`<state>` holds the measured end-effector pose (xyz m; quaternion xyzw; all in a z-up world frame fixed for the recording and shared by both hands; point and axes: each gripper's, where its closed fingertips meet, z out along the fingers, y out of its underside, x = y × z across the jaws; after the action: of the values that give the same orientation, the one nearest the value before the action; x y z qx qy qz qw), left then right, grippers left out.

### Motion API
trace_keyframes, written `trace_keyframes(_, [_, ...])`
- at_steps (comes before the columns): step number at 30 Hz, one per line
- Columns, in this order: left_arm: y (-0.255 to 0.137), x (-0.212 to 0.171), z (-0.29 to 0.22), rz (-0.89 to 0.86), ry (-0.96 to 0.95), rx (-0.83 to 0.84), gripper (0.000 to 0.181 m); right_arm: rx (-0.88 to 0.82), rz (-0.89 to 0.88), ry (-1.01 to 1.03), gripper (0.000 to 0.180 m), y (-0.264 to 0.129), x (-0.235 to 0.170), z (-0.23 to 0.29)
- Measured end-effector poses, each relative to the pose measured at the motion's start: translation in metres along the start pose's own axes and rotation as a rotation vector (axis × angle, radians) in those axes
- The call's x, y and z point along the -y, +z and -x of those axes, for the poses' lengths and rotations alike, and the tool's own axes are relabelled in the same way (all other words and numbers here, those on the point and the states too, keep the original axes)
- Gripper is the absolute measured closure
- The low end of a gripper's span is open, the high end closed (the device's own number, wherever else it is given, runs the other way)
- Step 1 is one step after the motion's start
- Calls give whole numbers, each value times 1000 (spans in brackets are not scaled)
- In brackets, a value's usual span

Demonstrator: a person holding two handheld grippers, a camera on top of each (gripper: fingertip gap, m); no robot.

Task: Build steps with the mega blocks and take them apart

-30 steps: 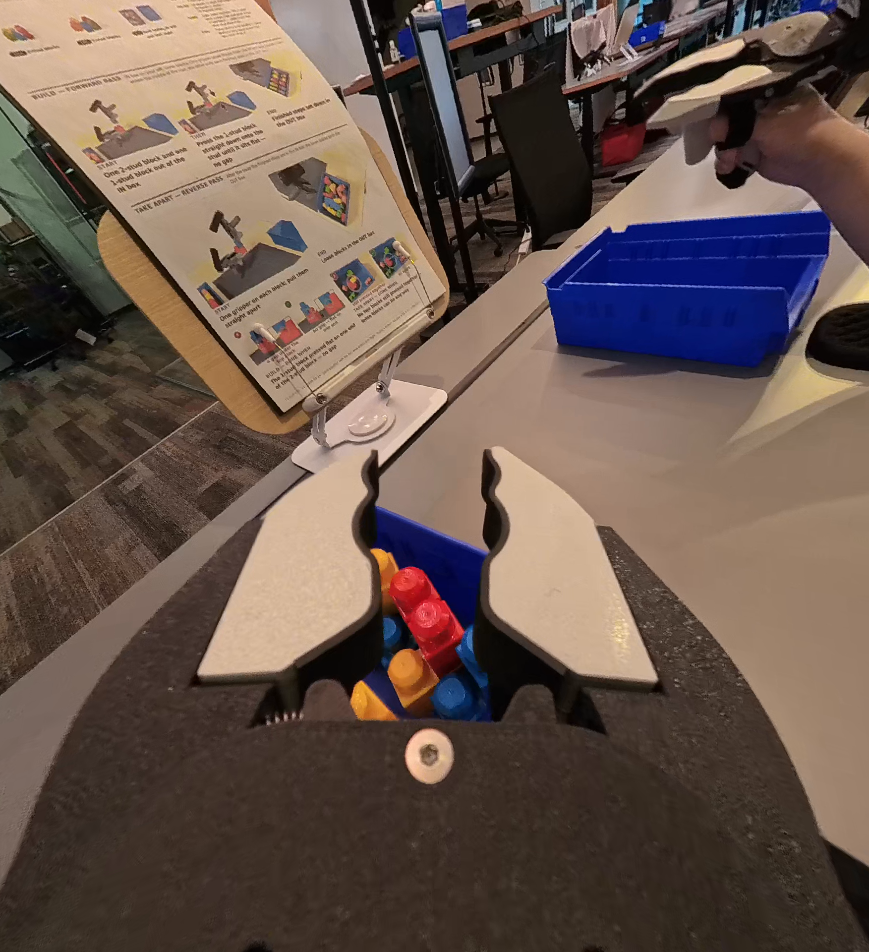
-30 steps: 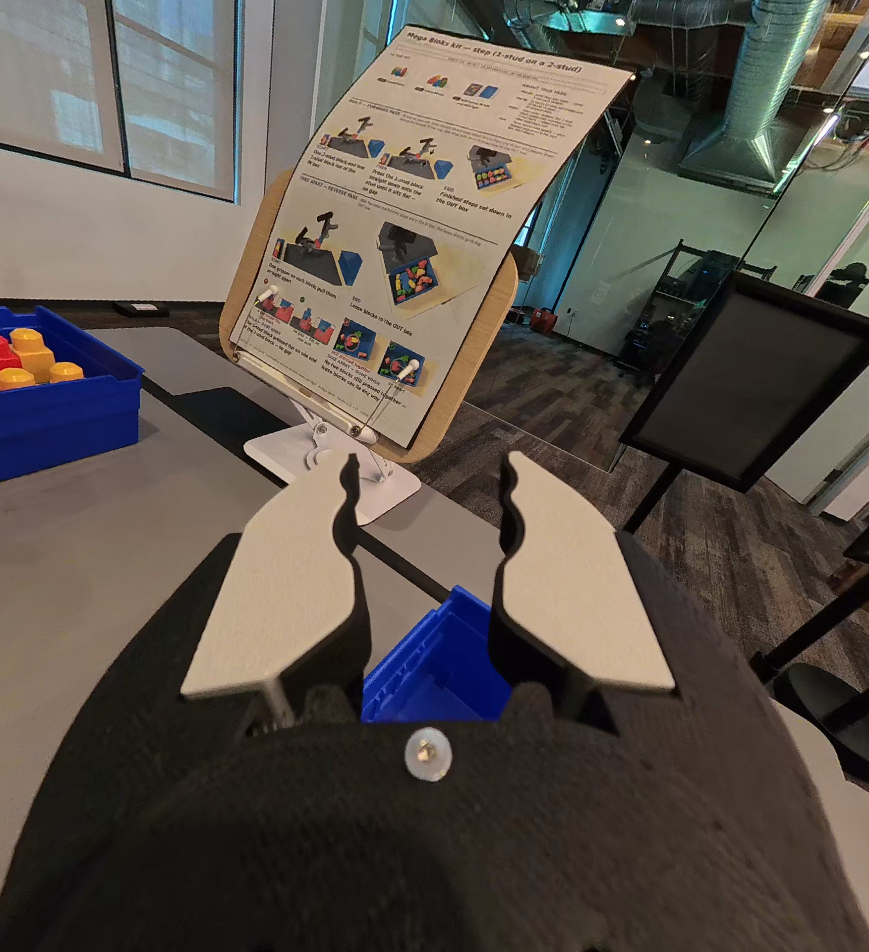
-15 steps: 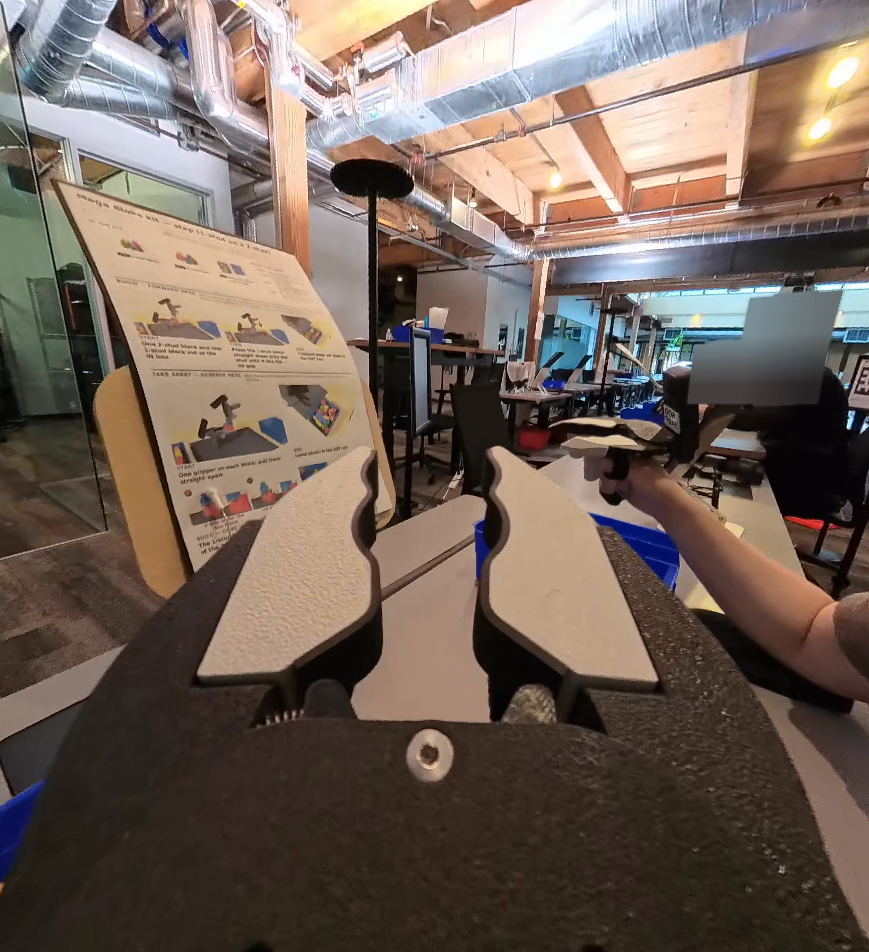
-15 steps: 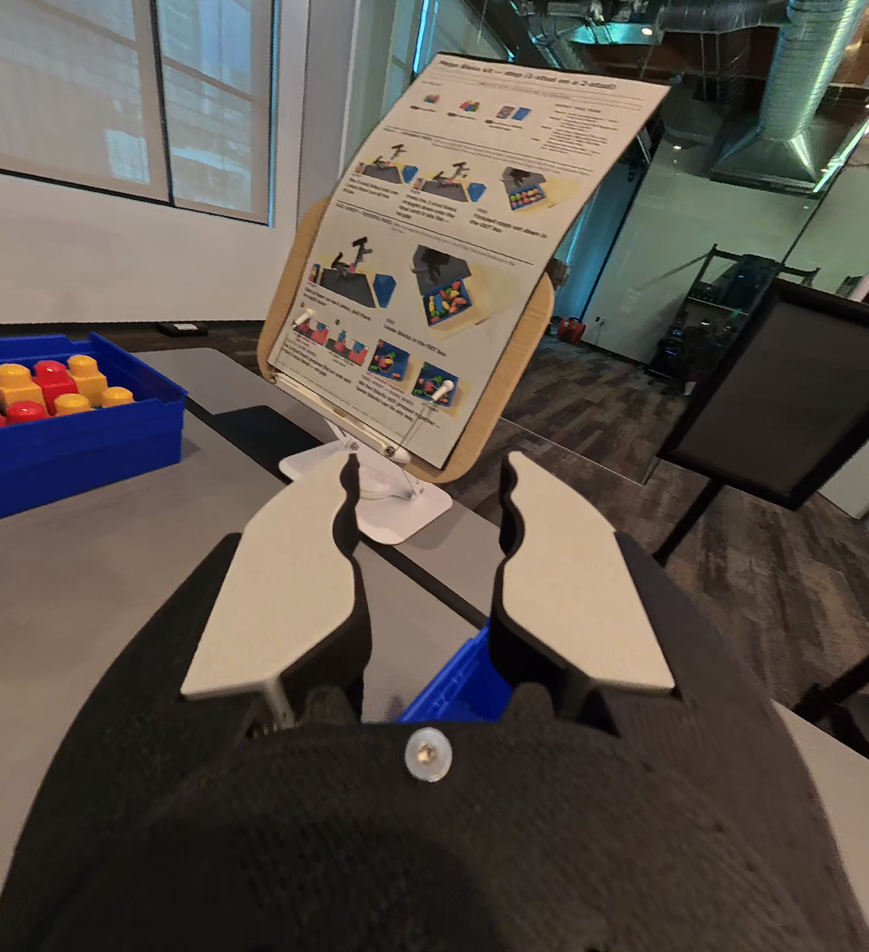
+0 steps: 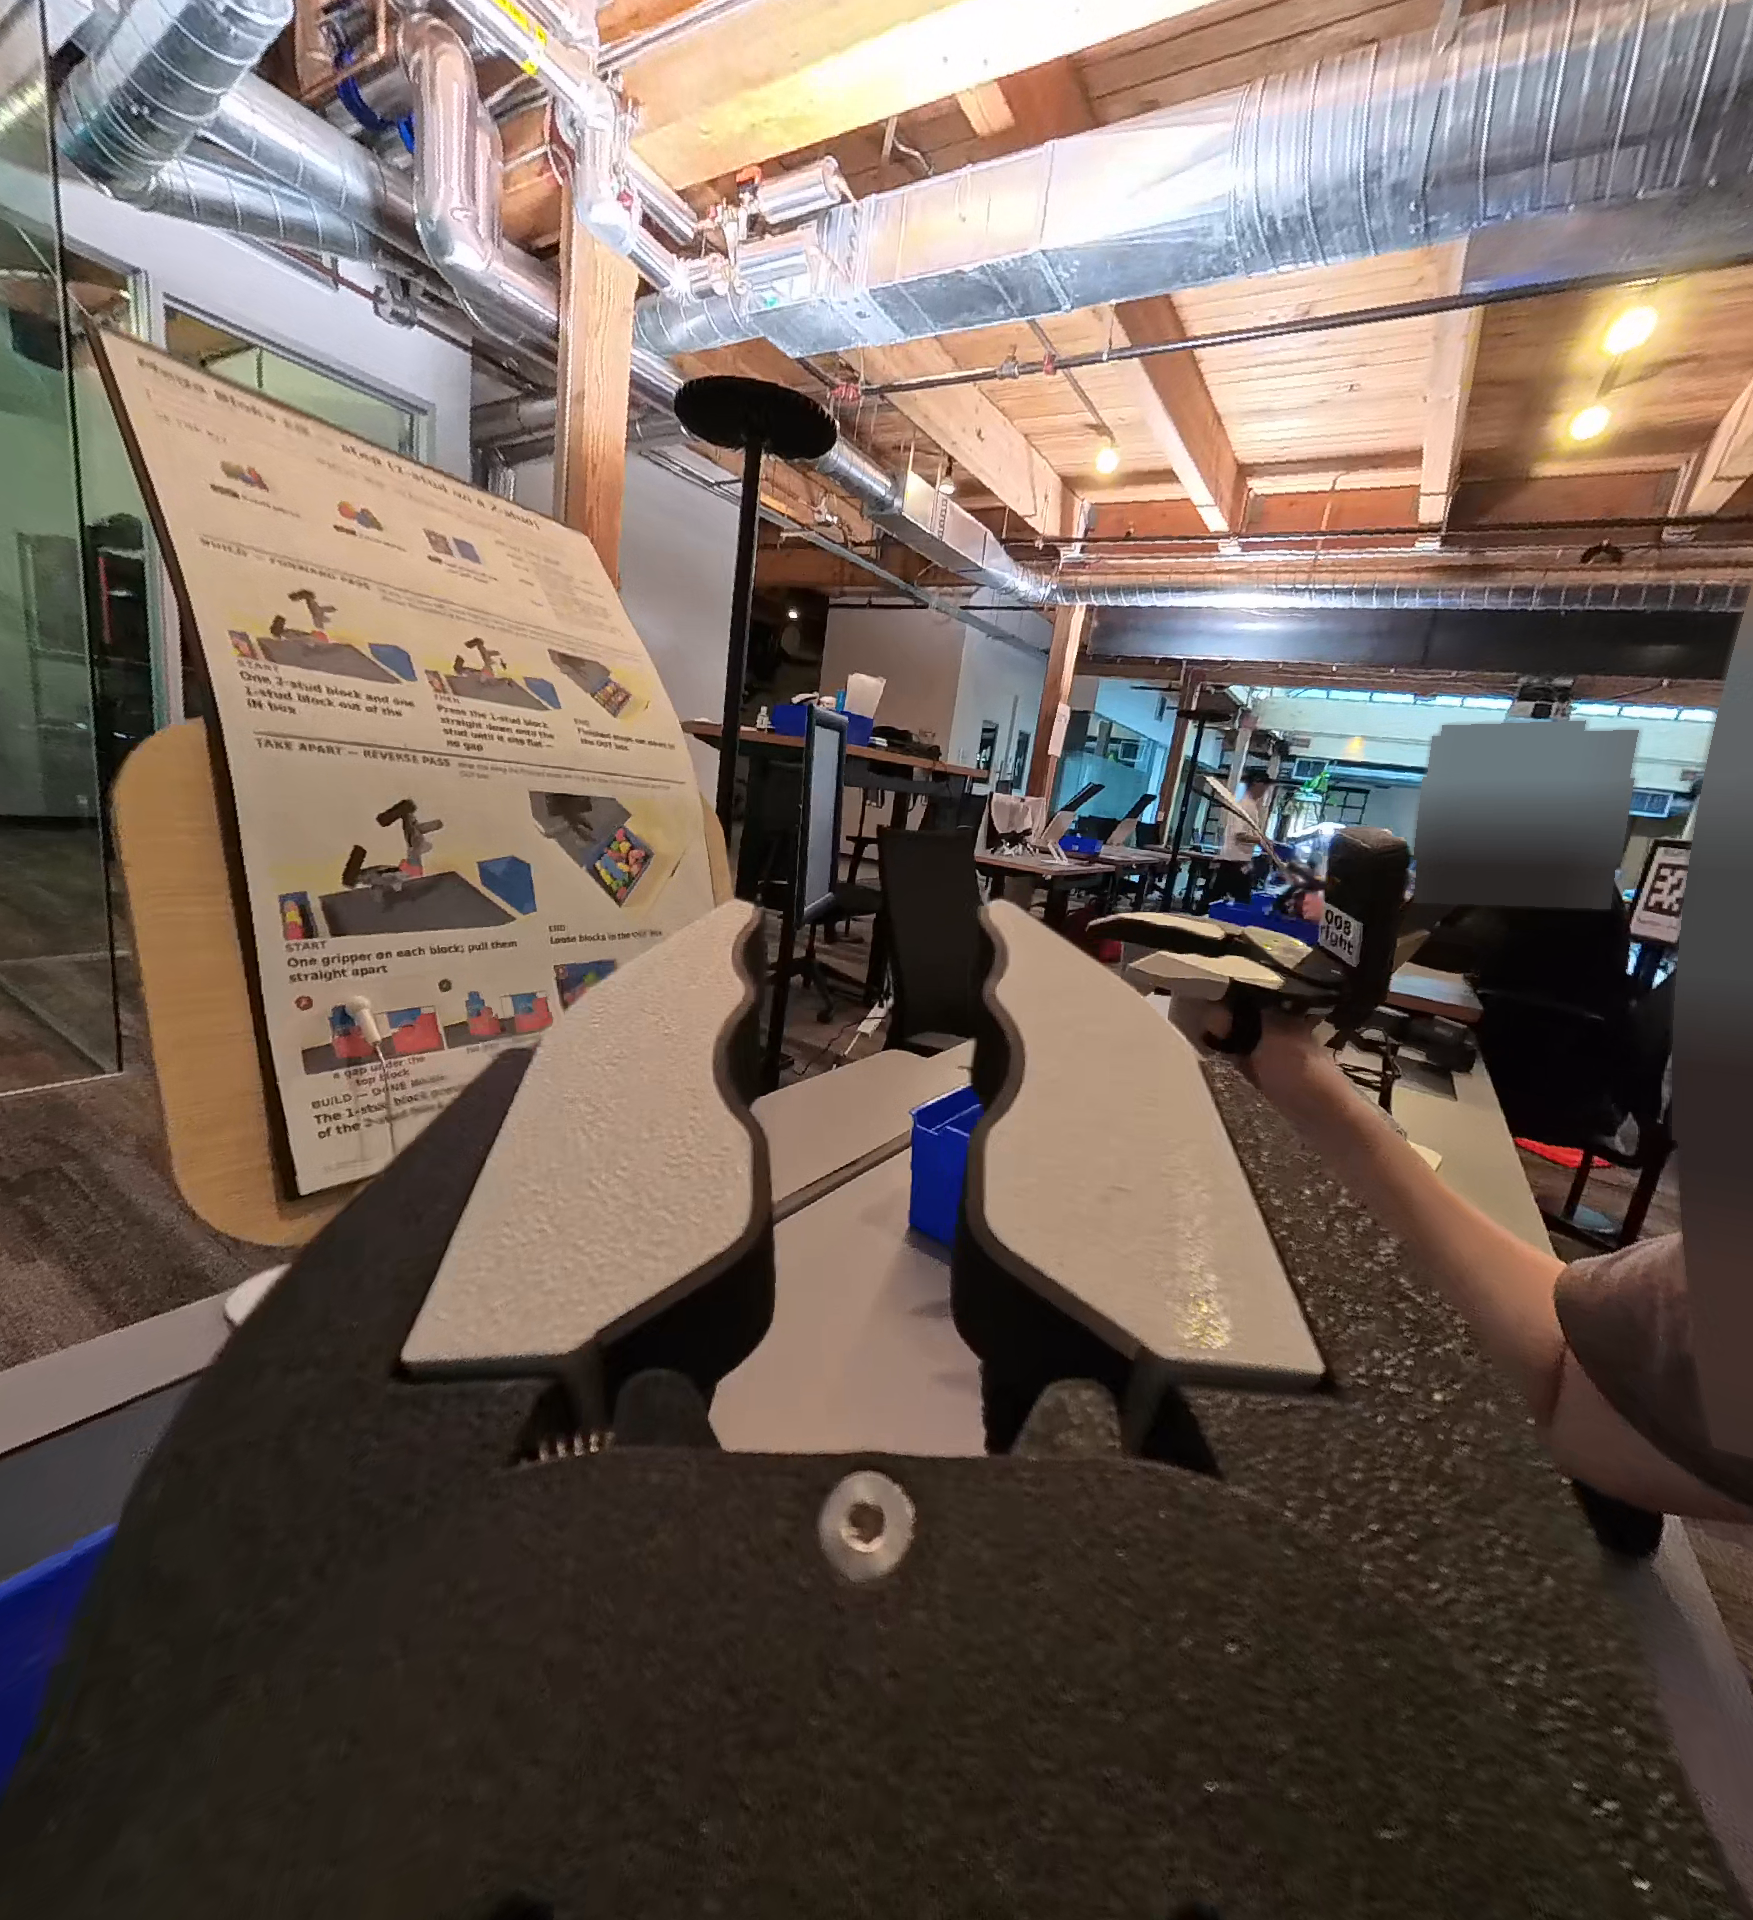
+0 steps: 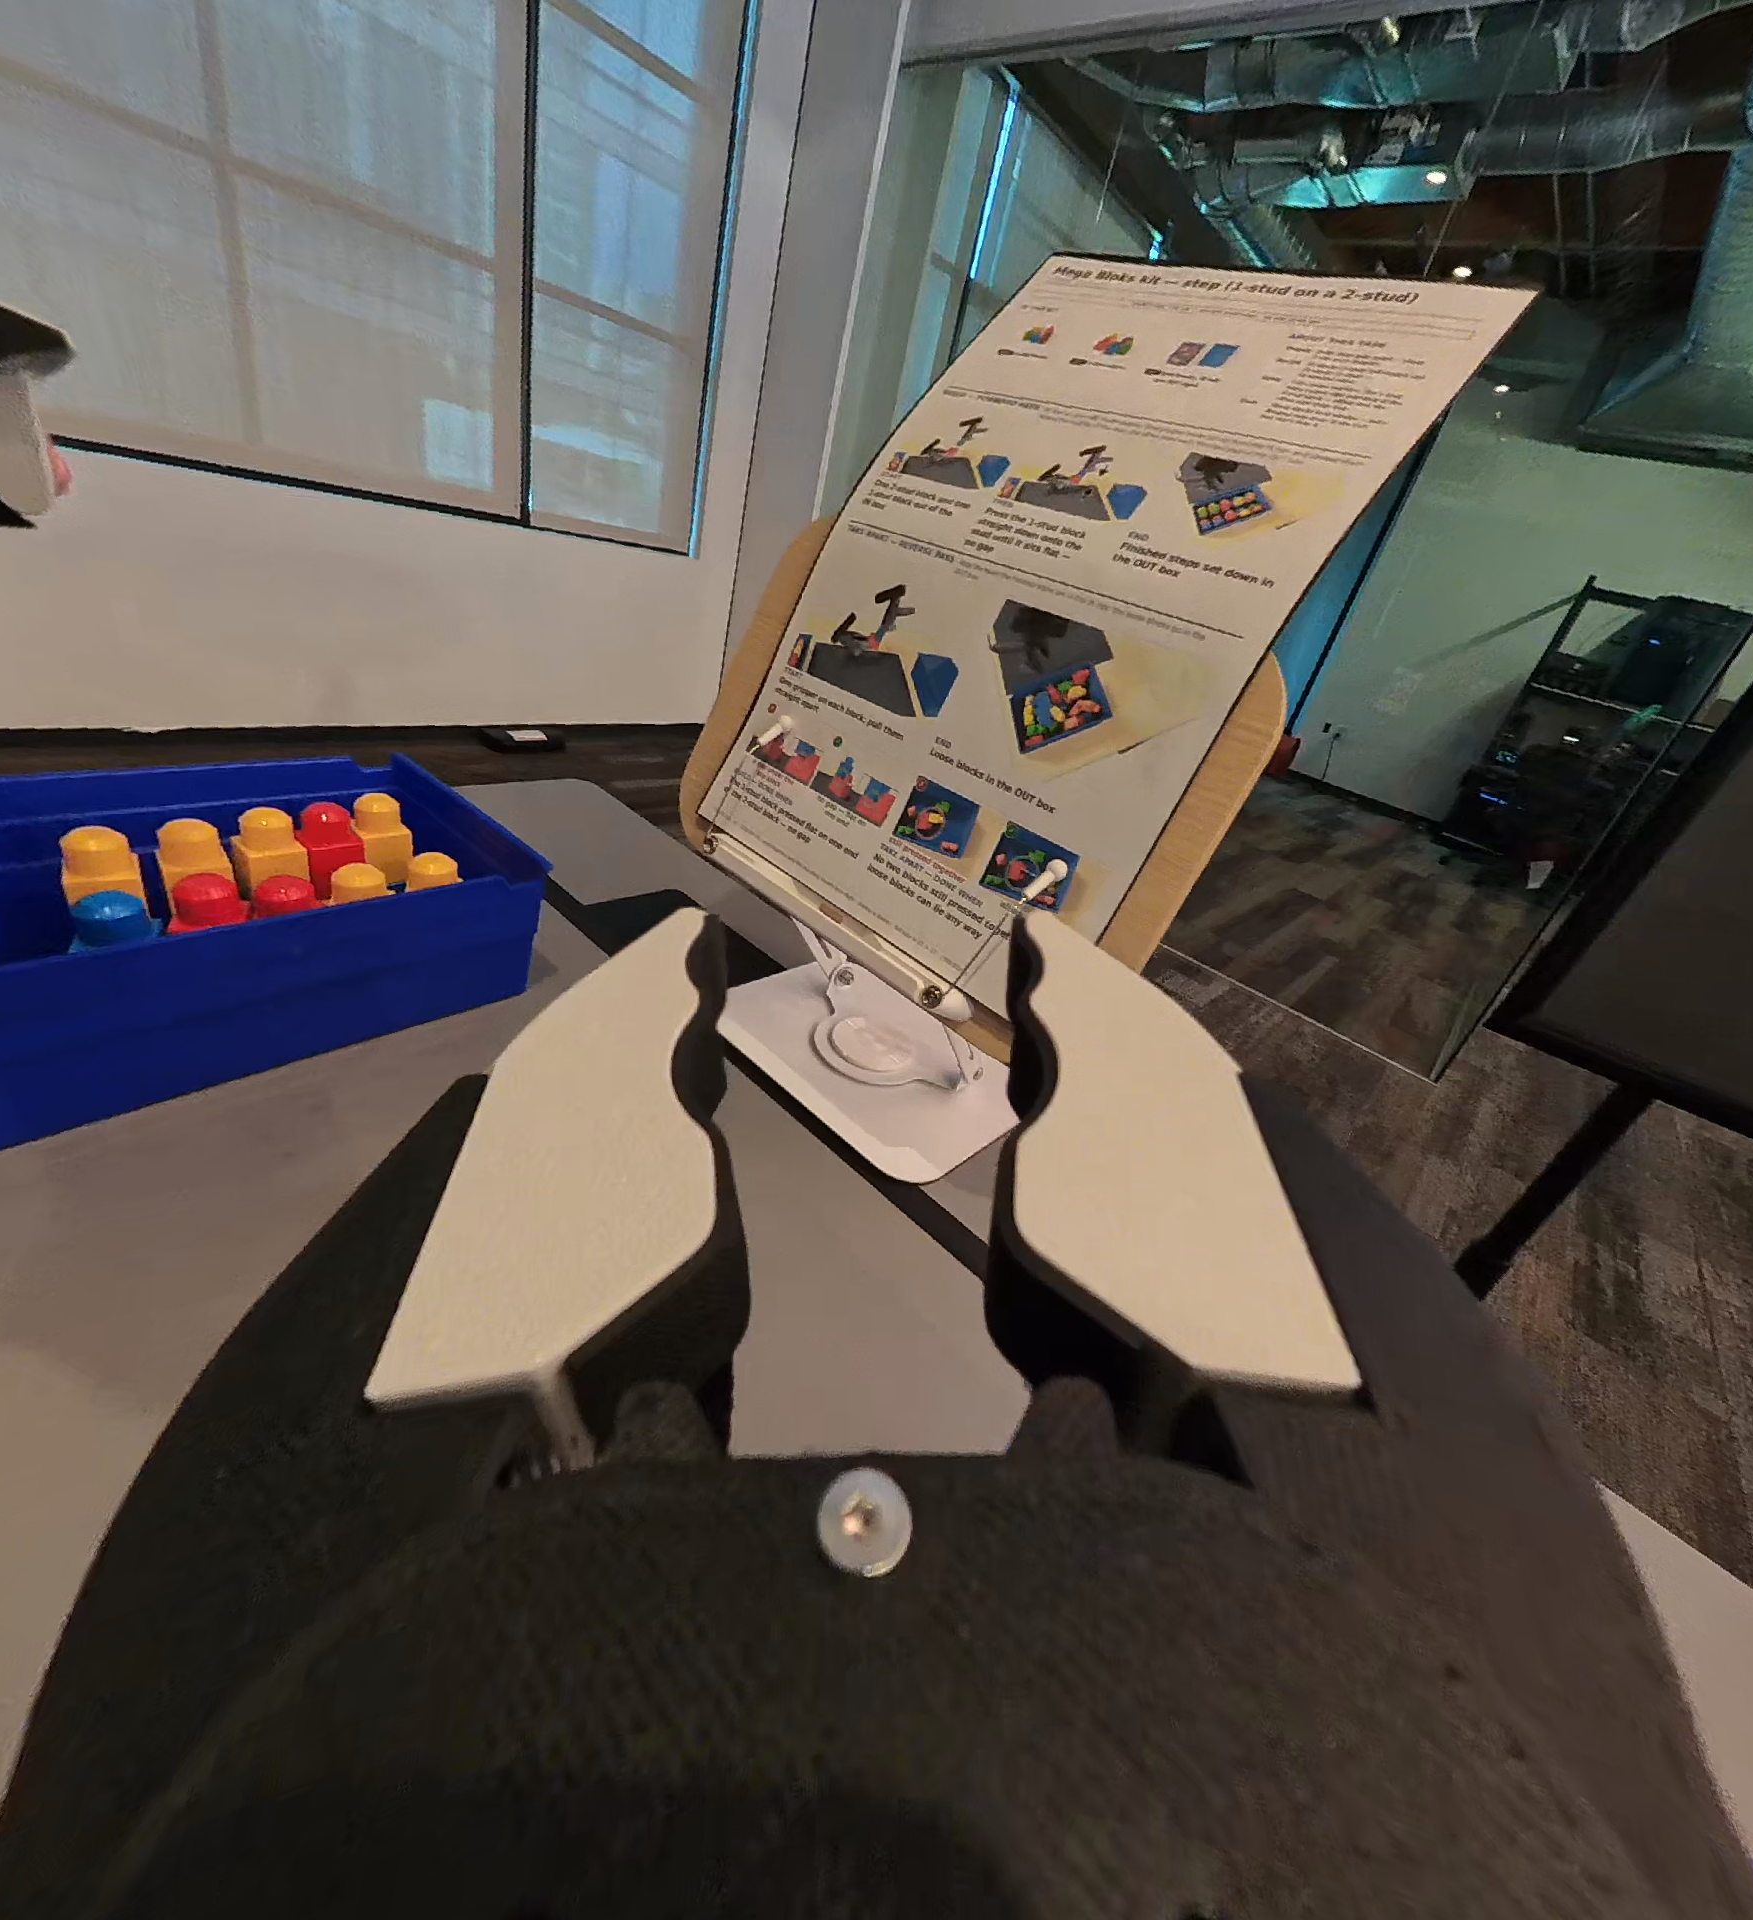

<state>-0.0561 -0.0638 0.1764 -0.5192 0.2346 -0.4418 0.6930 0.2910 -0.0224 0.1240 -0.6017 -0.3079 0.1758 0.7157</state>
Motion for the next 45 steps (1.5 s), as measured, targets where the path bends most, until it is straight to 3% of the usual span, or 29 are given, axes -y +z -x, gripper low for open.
trace_keyframes(11, [21, -33, -14, 129, 63, -64, 147, -40, 2, -102, 130, 1, 2, 3])
trace_keyframes(31, [29, -47, -23, 186, 116, -78, 152, -73, 11, -144, 133, 4, -4, -2])
trace_keyframes(40, [31, -54, -15, 227, 163, -28, 152, -88, 50, -160, 133, 6, -10, -3])
trace_keyframes(45, [25, -66, 6, 351, 327, 107, 151, 63, 50, -76, 133, 10, -12, 16])
